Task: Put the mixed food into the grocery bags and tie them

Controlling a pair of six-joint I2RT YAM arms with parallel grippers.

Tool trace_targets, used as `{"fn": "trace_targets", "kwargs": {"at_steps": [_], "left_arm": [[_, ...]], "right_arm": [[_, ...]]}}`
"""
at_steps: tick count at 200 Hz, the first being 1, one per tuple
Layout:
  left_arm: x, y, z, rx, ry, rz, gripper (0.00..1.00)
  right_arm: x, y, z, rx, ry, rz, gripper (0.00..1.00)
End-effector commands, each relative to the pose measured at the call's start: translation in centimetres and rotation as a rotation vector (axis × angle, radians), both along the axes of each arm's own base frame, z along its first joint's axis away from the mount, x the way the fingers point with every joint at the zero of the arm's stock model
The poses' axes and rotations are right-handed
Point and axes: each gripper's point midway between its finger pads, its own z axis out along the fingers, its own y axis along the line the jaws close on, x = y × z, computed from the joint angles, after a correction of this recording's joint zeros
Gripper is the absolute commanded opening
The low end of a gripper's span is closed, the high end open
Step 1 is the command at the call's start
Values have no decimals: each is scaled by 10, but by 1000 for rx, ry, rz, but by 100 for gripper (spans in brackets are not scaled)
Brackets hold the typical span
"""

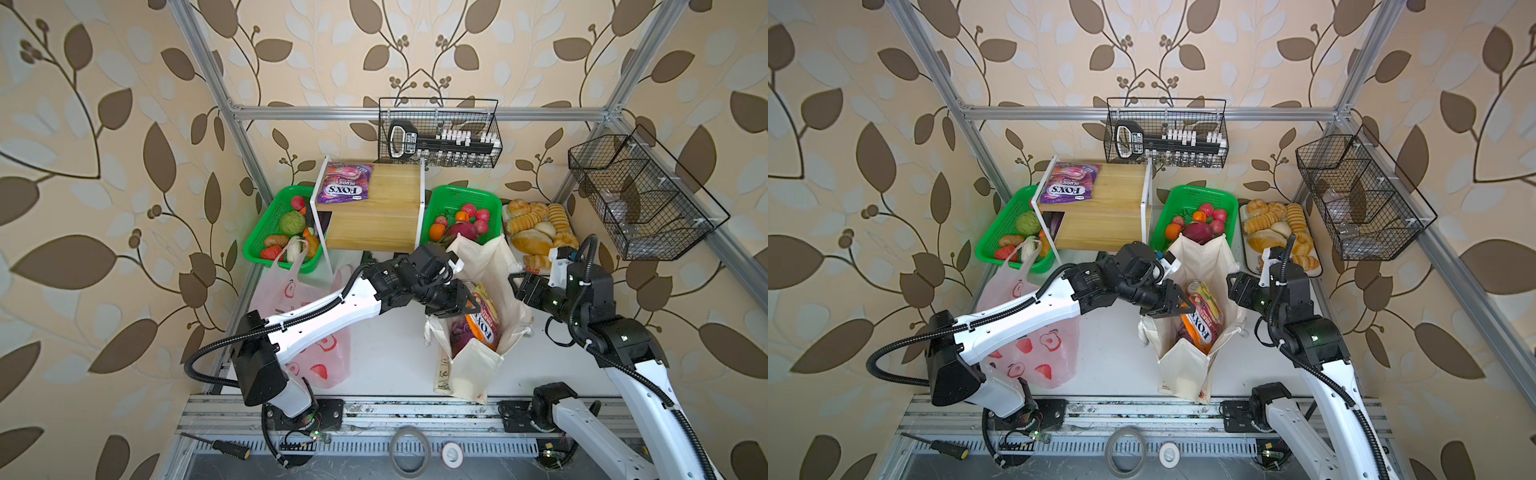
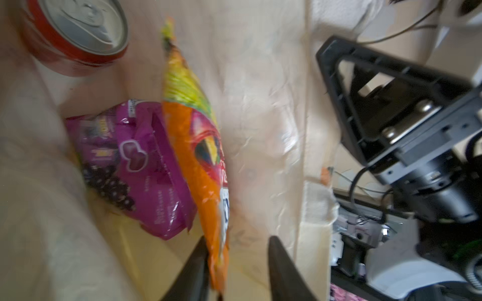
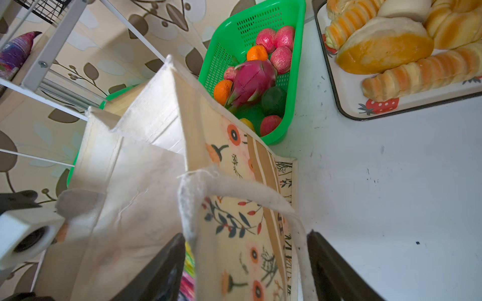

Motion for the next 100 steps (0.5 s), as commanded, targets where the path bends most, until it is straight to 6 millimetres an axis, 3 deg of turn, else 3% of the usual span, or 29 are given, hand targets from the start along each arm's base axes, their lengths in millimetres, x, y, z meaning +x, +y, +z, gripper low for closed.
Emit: {"fn": "trace_targets", "kwargs": {"at_steps": [1, 28, 44, 56, 77, 100], "left_arm": [[-20, 35, 54, -15, -177, -40, 56], [-19, 50, 127, -201, -394, -1, 65], [-10, 66, 146, -203, -504, 72, 67], [4, 83, 141, -127, -556, 165, 68], [30, 116, 112, 67, -569, 318, 70], [42, 124, 86, 100, -479, 340, 73]], "right_arm": [[1, 1, -7, -10, 16, 15, 74], [3, 4, -11, 1, 37, 29, 74], [2, 6, -12, 5, 48, 35, 74], [1, 5, -14, -1, 58, 33, 75], [-2, 3, -14, -9, 65, 33, 75], [-5, 4, -16, -9, 78, 40, 75]]}}
